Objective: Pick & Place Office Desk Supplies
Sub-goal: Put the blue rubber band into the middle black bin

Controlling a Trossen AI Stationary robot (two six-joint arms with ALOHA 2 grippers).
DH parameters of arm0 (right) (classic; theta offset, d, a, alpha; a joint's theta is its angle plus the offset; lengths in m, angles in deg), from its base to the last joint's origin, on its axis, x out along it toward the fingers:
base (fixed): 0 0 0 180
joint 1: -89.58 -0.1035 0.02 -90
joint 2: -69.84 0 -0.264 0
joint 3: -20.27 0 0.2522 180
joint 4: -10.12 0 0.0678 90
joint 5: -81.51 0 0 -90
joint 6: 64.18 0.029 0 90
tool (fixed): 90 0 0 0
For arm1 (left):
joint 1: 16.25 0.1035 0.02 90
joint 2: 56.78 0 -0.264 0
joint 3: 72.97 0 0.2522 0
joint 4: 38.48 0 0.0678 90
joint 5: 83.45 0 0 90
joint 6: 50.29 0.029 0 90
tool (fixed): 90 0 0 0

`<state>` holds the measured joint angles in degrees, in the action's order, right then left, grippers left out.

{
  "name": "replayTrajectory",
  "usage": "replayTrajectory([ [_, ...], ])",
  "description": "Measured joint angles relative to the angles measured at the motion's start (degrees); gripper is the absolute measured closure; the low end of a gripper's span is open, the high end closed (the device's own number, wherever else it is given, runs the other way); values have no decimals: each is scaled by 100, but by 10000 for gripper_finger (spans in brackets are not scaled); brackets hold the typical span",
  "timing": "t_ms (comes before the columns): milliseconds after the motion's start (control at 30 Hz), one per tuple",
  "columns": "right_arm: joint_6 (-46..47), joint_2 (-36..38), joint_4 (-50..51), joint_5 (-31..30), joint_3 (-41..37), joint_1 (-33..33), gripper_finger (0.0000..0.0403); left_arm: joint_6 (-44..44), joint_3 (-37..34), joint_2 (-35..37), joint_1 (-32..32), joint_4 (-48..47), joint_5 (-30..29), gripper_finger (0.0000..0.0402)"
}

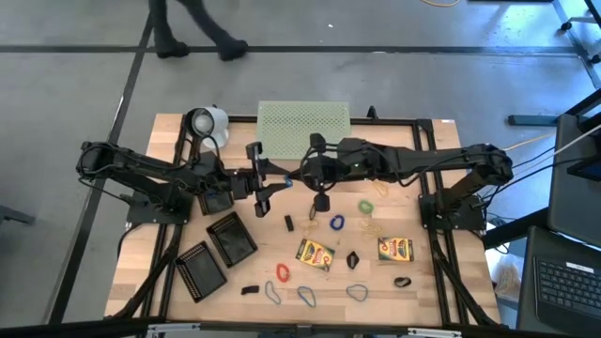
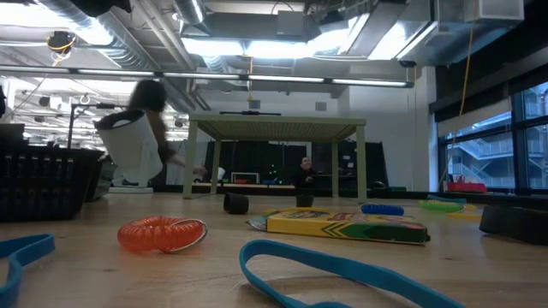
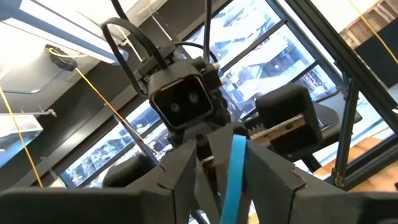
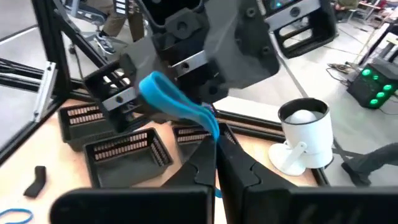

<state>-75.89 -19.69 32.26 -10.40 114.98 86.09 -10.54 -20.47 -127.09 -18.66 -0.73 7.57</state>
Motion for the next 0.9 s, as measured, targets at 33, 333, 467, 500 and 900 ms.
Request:
replayTrajectory([
  [33, -39, 0, -5, -4, 0, 2, 396, -2, 0, 0, 0, -27, 0, 279],
  [333, -77, 8, -33, -21, 0, 0, 396, 0, 0, 0, 0, -72, -5, 356],
  [467, -78, 8, -26, -20, 0, 0, 396, 2, 0, 0, 0, -118, -9, 394],
  [500, -78, 8, -24, -20, 0, 0, 396, 2, 0, 0, 0, -136, -14, 395],
  [900, 210, 58, 45, -22, 4, 2, 304, -6, 0, 0, -2, -257, -504, 399],
])
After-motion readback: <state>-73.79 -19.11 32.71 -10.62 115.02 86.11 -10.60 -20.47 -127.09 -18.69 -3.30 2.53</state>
